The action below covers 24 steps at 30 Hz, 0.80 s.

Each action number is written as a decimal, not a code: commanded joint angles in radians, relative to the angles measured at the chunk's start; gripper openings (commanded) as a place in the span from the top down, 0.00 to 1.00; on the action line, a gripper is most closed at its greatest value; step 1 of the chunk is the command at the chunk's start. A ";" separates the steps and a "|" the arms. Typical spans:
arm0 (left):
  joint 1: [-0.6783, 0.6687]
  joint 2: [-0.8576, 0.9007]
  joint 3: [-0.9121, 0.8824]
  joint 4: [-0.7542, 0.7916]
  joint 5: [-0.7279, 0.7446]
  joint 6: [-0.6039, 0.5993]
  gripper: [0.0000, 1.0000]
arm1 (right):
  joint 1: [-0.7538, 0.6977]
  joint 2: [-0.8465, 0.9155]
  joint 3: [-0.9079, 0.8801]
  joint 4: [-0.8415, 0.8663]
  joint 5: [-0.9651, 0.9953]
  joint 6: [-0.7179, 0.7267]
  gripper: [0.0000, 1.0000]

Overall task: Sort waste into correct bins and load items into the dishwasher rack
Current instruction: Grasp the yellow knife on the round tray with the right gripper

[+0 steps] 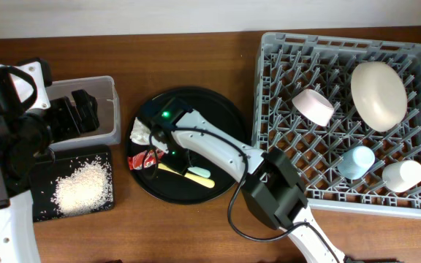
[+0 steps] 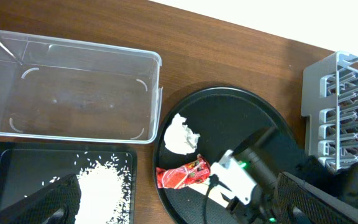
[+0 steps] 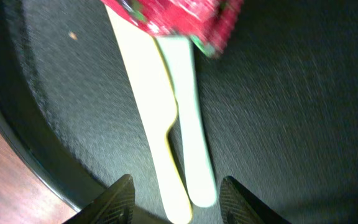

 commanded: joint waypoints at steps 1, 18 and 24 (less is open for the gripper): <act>0.004 -0.005 0.011 0.001 0.003 0.009 0.01 | 0.013 0.007 -0.003 0.023 -0.065 -0.074 0.51; 0.004 -0.005 0.011 0.001 0.003 0.009 0.01 | 0.017 0.013 -0.140 0.117 -0.097 -0.079 0.57; 0.004 -0.005 0.011 0.001 0.003 0.009 0.01 | 0.017 0.031 -0.202 0.136 -0.102 -0.078 0.65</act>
